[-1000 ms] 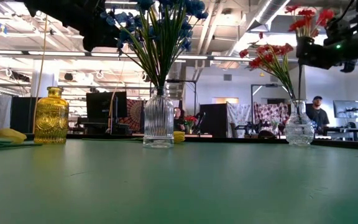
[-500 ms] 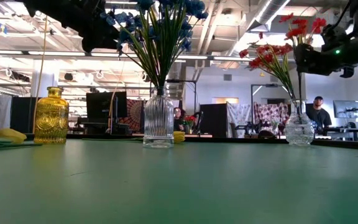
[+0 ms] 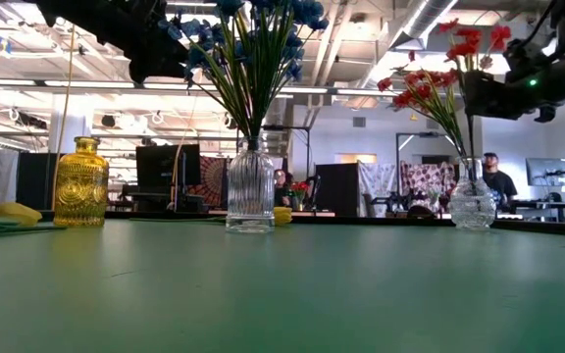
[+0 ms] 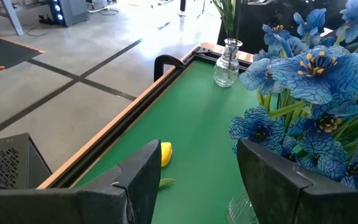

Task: Sort flowers into vase by color
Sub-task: Put the right red flowers into the right transparent vase

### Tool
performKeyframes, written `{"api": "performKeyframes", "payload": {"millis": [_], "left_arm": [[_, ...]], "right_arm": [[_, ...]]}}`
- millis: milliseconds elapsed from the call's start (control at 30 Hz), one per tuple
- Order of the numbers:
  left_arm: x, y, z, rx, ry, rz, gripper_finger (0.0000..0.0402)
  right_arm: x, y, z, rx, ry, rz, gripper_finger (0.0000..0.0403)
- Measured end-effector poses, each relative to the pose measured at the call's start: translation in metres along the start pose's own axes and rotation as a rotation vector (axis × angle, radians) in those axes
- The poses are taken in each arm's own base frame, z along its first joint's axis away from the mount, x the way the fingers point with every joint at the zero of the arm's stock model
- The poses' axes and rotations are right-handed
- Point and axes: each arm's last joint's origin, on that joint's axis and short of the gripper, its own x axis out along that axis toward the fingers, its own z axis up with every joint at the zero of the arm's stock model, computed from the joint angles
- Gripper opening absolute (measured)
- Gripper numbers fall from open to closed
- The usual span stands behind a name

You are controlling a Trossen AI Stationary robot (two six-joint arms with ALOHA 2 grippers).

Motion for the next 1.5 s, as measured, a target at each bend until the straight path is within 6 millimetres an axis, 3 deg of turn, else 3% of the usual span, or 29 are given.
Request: {"api": "performKeyframes", "payload": {"millis": [333,667,800,967,1167,1367,1500], "left_arm": [[0.000,0.000,0.000,0.000,0.005,0.000,0.0199],[0.000,0.000,-0.001,-0.002,0.007,0.000,0.0199],[0.000,0.000,-0.002,-0.030,0.020,-0.018,0.0199],[0.000,-0.002,-0.004,-0.081,0.046,-0.084,0.0199],[-0.001,-0.004,-0.013,-0.138,0.144,-0.097,0.0199],[-0.001,-0.017,-0.020,-0.167,0.225,-0.149,0.0199],[-0.002,-0.030,-0.026,-0.175,0.285,-0.155,0.0199]], "right_arm": [[-0.005,0.009,-0.001,-0.136,0.008,0.073,0.0076],[-0.006,0.008,-0.003,-0.197,0.027,-0.010,0.0205],[-0.007,0.007,0.000,-0.225,0.103,-0.010,0.0236],[-0.015,0.001,0.018,-0.202,0.270,-0.022,0.0240],[-0.022,-0.001,0.041,0.019,0.358,0.065,0.0240],[-0.022,0.009,0.047,0.159,0.517,0.296,0.0240],[-0.020,0.015,0.043,0.197,0.675,0.334,0.0240]]}}
